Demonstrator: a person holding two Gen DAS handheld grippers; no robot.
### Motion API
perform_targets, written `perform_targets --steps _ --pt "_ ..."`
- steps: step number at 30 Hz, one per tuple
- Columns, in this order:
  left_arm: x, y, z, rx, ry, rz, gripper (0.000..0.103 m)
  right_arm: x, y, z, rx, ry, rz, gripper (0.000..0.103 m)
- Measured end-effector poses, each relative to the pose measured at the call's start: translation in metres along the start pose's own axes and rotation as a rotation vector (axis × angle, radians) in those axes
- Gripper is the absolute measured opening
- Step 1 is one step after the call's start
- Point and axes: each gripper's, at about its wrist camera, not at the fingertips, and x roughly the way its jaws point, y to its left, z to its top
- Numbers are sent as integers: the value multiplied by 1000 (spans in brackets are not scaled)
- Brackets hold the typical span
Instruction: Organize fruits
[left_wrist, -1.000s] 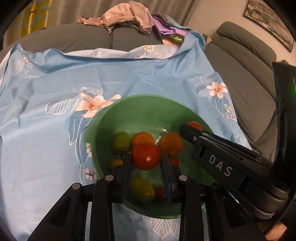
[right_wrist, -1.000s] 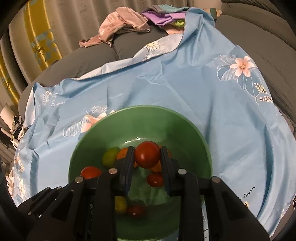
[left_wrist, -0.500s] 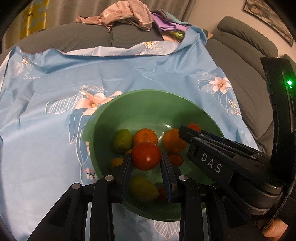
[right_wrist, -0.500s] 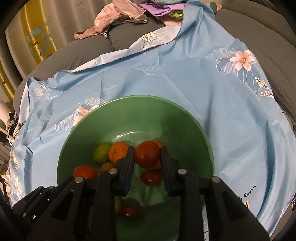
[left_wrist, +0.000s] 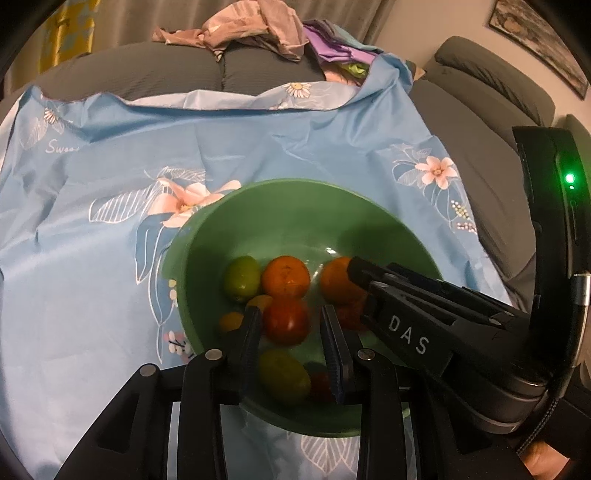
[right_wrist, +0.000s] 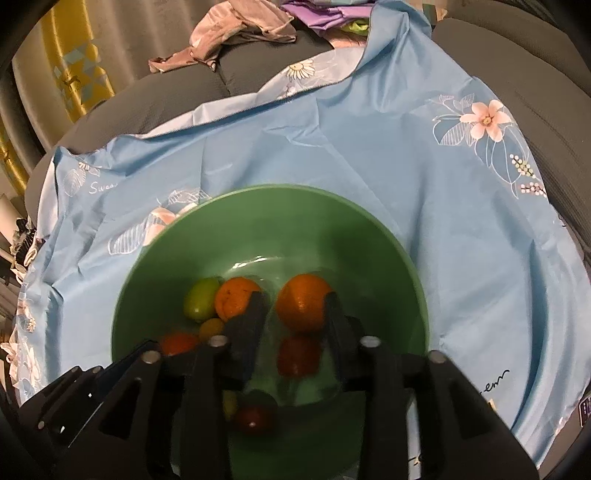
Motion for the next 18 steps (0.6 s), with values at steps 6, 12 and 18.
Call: perform_targets --steps 6,12,18 --pt "-20 -3 4 22 -25 20 41 -19 -2 2 17 -54 1 63" --pt "-43 -3 7 47 -91 67 52 -40 -5 4 37 -117 10 73" --pt "-55 -1 7 43 -129 97 52 -50 -5 5 34 -147 -1 76"
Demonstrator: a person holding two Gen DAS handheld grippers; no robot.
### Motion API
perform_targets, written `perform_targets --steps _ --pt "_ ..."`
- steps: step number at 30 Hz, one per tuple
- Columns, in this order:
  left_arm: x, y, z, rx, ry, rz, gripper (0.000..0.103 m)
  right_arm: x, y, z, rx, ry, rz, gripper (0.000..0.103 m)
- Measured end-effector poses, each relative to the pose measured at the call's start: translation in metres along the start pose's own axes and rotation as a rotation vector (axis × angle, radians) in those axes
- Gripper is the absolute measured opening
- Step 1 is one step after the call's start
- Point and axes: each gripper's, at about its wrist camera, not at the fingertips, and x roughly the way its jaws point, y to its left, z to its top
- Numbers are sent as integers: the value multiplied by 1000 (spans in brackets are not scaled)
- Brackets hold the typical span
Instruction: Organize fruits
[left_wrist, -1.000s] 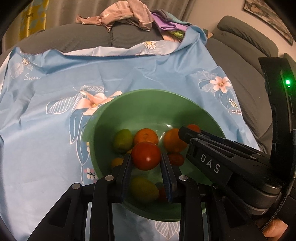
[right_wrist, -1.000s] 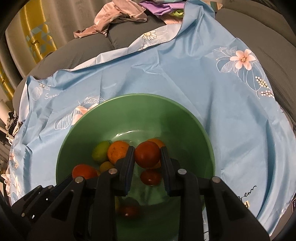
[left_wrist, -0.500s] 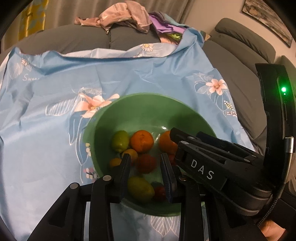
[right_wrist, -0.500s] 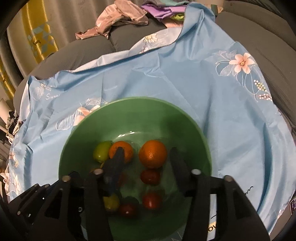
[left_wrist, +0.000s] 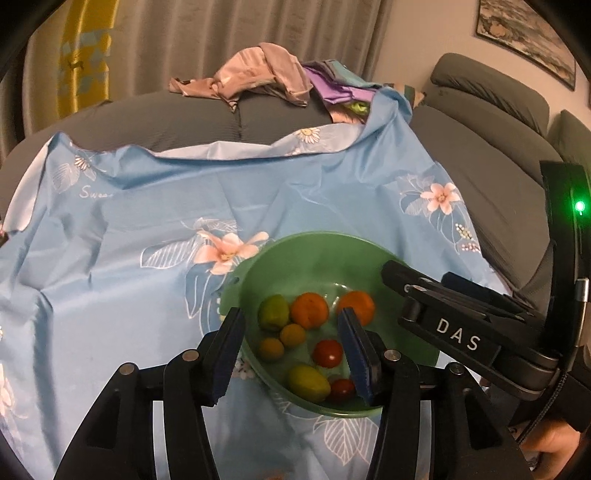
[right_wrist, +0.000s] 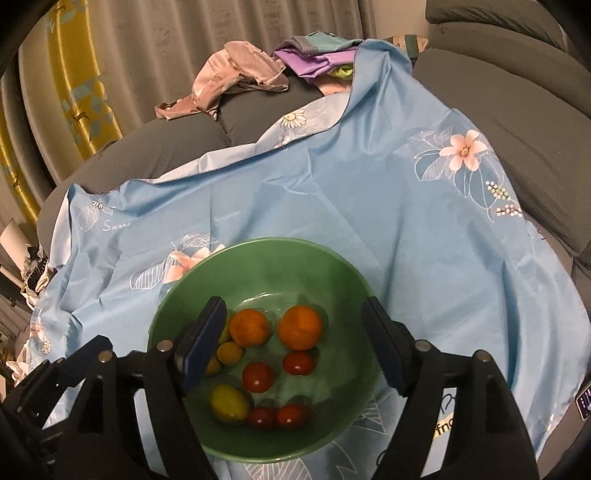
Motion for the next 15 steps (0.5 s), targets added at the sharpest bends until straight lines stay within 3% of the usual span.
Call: perform_targets --steps 15 --pt "0 4 0 -16 16 -4 52 0 -2 -2 -6 8 -25 76"
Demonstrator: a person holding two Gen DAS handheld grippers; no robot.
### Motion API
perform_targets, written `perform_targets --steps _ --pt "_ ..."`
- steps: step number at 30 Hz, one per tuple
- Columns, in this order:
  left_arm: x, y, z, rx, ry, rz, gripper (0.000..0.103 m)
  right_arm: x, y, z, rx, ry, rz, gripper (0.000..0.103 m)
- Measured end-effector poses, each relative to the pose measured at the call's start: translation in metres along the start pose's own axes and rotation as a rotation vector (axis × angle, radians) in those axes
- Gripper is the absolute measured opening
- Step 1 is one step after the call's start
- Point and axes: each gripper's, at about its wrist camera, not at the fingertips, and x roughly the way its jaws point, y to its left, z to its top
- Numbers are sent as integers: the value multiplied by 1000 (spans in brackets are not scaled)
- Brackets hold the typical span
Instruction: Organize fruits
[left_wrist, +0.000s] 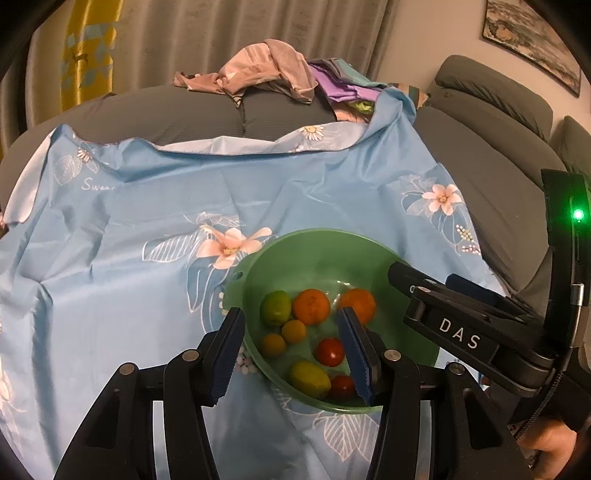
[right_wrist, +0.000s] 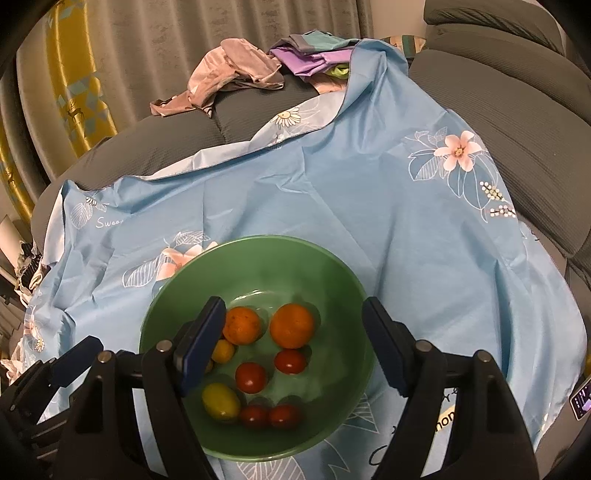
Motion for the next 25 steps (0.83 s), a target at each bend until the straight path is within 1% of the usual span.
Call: perform_targets --steps 16,25 --pt "0 -3 -2 -2 2 -1 52 1 -1 0 -1 3 -11 77" --pt "-1 -3 -1 3 4 -4 52 1 -1 0 -4 3 -12 79"
